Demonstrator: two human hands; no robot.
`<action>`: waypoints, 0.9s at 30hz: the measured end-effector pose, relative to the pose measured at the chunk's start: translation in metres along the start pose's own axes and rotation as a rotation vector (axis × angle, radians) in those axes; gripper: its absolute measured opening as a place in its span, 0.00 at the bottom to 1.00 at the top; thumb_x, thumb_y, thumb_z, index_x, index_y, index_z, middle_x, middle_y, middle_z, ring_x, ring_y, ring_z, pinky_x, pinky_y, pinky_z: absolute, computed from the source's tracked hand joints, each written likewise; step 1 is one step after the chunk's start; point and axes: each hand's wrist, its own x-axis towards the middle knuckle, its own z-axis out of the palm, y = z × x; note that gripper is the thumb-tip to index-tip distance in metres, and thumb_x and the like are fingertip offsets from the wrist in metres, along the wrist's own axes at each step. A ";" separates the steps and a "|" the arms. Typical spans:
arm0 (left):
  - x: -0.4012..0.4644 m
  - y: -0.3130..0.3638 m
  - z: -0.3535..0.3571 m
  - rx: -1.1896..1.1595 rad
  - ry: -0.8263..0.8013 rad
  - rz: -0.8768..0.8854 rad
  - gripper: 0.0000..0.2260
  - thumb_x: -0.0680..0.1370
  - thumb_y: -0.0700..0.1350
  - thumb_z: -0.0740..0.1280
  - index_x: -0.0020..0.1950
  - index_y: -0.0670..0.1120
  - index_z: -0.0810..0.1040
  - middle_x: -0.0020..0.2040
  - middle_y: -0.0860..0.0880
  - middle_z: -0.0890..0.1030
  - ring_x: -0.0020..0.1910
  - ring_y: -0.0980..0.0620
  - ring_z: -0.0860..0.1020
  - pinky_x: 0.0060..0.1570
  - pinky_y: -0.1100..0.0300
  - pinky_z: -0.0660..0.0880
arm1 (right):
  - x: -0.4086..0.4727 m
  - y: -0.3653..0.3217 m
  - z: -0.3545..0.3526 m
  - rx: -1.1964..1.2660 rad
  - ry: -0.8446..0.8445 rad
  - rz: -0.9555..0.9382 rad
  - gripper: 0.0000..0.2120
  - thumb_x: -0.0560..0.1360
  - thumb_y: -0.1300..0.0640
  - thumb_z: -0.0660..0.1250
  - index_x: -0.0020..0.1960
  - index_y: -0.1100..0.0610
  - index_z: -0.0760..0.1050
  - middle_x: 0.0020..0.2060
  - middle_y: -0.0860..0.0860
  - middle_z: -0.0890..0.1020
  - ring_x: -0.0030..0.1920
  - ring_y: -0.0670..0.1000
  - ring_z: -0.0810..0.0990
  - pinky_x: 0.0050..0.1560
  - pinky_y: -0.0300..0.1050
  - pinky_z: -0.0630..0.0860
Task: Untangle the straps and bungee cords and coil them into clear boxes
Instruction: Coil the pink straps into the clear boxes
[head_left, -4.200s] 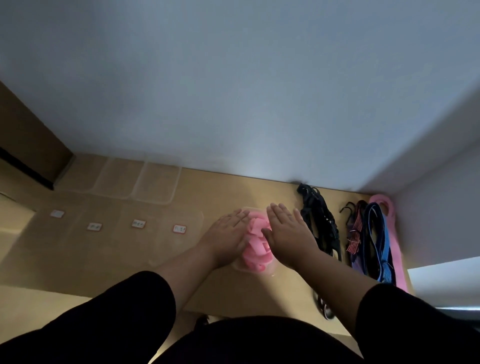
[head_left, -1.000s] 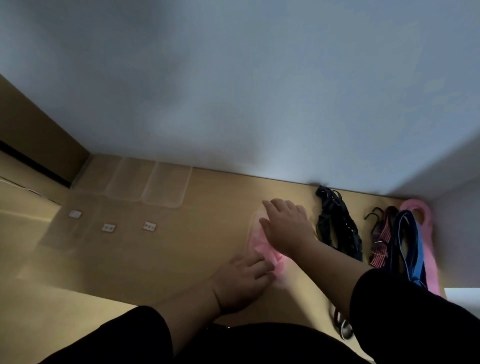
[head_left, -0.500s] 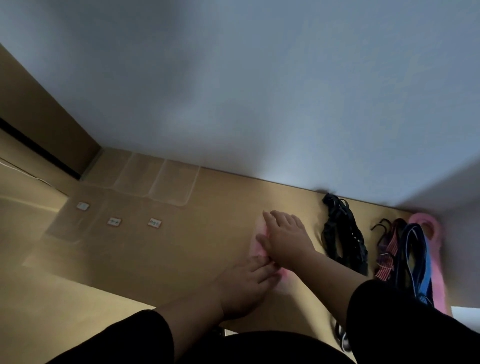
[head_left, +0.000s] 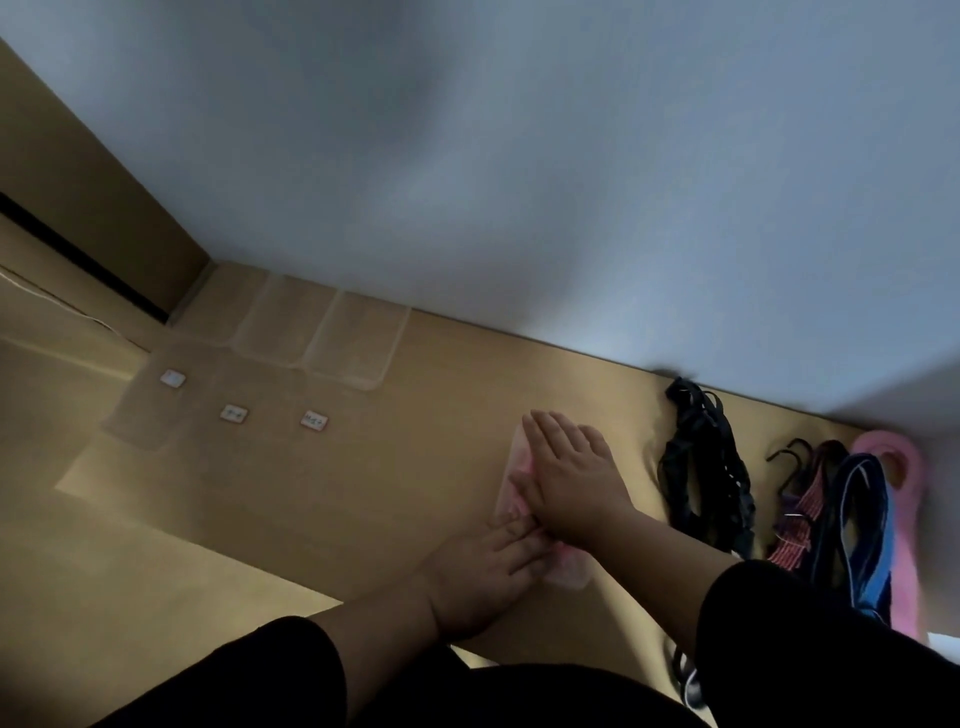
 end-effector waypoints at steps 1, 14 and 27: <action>0.000 0.000 0.000 0.005 -0.012 0.005 0.18 0.79 0.47 0.59 0.64 0.48 0.82 0.66 0.48 0.81 0.65 0.46 0.79 0.65 0.52 0.75 | 0.000 0.000 0.000 -0.007 -0.001 -0.005 0.35 0.82 0.36 0.41 0.83 0.55 0.46 0.82 0.52 0.53 0.82 0.52 0.49 0.78 0.54 0.48; -0.006 0.009 0.016 0.018 0.030 -0.031 0.19 0.79 0.47 0.60 0.68 0.51 0.79 0.68 0.42 0.79 0.67 0.39 0.77 0.68 0.44 0.72 | 0.001 0.001 0.006 -0.020 -0.018 -0.001 0.38 0.79 0.31 0.42 0.83 0.49 0.45 0.82 0.53 0.52 0.81 0.56 0.48 0.78 0.59 0.44; 0.003 0.033 0.013 0.009 0.000 -0.205 0.18 0.79 0.52 0.61 0.68 0.59 0.78 0.66 0.41 0.80 0.67 0.37 0.77 0.66 0.41 0.73 | 0.005 0.004 -0.001 0.106 0.015 -0.011 0.31 0.81 0.37 0.48 0.82 0.44 0.52 0.81 0.50 0.57 0.80 0.53 0.53 0.77 0.55 0.48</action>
